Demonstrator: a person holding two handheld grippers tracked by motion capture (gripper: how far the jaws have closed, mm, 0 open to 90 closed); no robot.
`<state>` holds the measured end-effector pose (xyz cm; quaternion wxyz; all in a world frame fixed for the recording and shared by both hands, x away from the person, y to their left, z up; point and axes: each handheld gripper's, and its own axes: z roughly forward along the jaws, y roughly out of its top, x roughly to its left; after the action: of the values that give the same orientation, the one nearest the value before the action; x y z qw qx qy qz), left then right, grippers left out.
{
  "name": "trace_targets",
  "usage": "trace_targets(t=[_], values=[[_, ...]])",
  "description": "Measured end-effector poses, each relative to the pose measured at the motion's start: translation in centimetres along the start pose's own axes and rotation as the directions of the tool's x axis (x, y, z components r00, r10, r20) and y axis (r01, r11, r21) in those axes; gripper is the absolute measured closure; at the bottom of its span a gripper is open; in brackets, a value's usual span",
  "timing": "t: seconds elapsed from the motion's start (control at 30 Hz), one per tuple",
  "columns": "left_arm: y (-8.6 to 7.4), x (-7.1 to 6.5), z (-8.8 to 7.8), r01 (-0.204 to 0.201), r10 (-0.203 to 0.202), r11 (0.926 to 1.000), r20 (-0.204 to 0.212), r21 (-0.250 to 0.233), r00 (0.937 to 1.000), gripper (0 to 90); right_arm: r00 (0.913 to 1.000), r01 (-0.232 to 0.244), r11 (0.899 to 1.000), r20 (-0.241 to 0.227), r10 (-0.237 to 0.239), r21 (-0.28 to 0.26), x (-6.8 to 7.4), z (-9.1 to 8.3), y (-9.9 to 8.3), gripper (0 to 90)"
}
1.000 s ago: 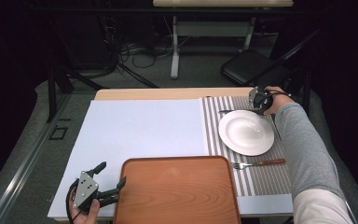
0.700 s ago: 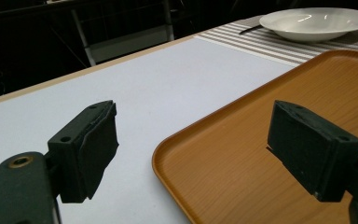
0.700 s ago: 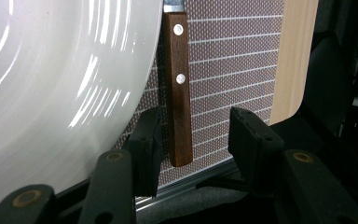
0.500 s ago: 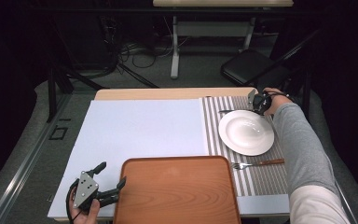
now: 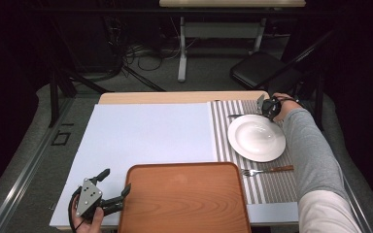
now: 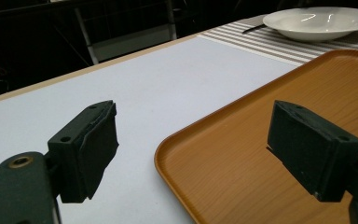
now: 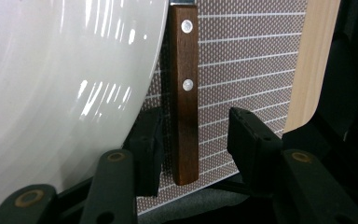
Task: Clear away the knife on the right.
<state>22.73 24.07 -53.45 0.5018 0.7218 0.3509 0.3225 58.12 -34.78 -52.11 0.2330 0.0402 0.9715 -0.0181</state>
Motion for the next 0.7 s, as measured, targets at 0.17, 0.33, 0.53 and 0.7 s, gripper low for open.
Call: trace_targets(t=[0.17,0.33,0.53,0.7], values=[[-0.02,-0.01,-0.02,0.004,-0.004,1.0,-0.003,0.0,1.0,15.6,1.0,-0.005,1.0,-0.002,0.005,-0.006,0.06,0.35,-0.03,55.6],[-0.02,0.01,-0.05,0.006,-0.006,1.0,-0.005,0.003,1.0,15.6,1.0,0.002,1.0,0.0,-0.002,-0.002,-0.12,0.38,-0.07,55.8],[-0.03,0.03,-0.07,0.006,-0.006,1.0,-0.006,0.003,1.0,15.6,1.0,0.002,1.0,0.002,-0.002,0.009,-0.16,0.48,-0.21,56.3],[-0.04,0.06,-0.05,0.005,-0.005,1.0,-0.006,0.006,1.0,15.6,1.0,0.006,1.0,-0.004,-0.006,0.013,-0.14,0.74,-0.27,58.0]])
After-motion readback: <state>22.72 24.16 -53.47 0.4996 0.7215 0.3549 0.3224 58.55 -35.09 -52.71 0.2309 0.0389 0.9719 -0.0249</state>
